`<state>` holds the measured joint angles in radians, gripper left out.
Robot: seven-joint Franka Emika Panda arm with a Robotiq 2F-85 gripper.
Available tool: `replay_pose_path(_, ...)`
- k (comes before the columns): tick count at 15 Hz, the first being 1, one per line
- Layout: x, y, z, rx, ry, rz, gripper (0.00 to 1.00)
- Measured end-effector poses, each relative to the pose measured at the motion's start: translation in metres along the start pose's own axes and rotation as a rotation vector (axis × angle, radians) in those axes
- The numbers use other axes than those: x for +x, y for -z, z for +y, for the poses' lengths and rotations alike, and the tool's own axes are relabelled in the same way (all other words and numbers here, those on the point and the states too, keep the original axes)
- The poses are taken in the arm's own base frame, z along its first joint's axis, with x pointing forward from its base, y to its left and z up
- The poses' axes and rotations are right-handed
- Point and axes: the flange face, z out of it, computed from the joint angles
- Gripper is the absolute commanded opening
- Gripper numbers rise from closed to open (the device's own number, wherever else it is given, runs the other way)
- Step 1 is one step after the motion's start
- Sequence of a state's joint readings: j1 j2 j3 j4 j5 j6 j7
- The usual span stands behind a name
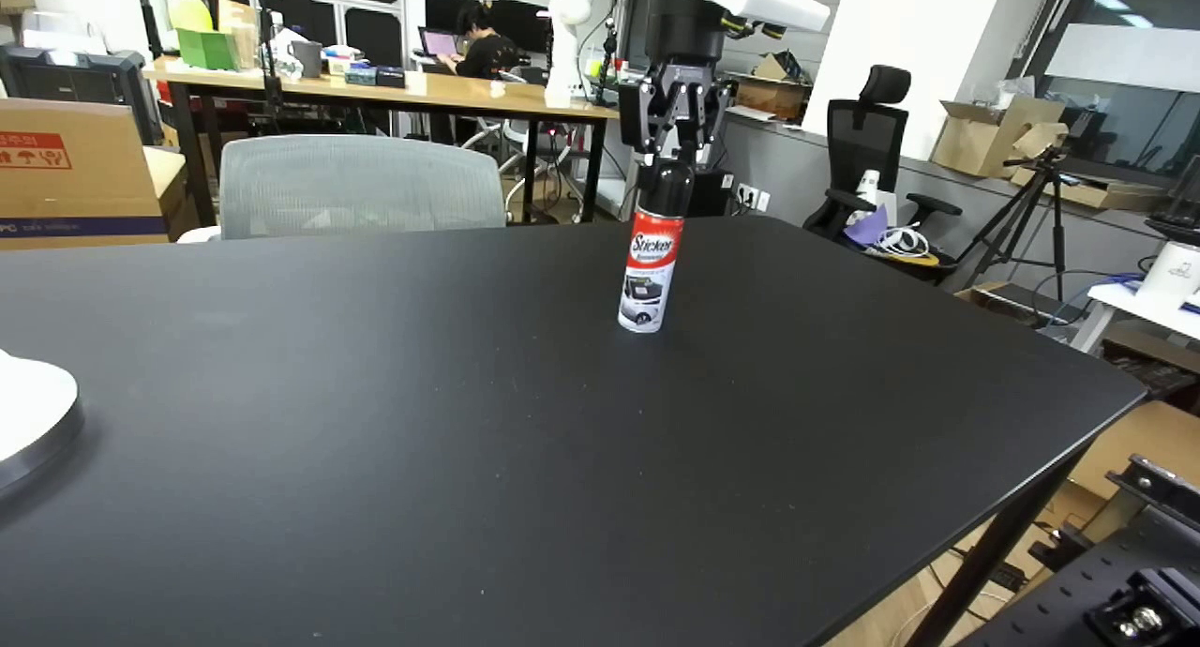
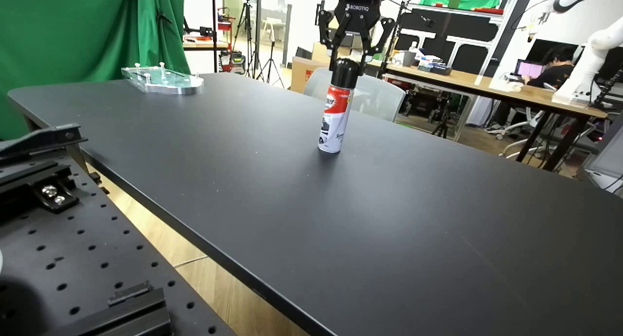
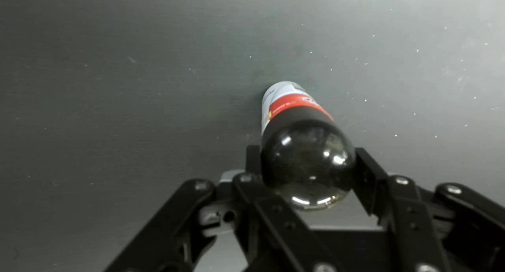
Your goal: Put the top back on the bottle on the table
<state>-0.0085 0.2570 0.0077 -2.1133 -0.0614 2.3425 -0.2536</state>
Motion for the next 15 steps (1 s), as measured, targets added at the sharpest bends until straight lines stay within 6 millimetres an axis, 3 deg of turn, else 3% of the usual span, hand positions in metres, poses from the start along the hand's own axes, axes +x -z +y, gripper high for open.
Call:
replay_pose_path(3,0.0,0.0,0.0,0.0,0.0,0.0,1.0)
replay_pose_path(9,0.001,0.007,-0.002,-0.002,0.004,0.011,1.0)
replay_pose_path(15,-0.006,0.034,-0.006,-0.006,0.01,0.017,1.0)
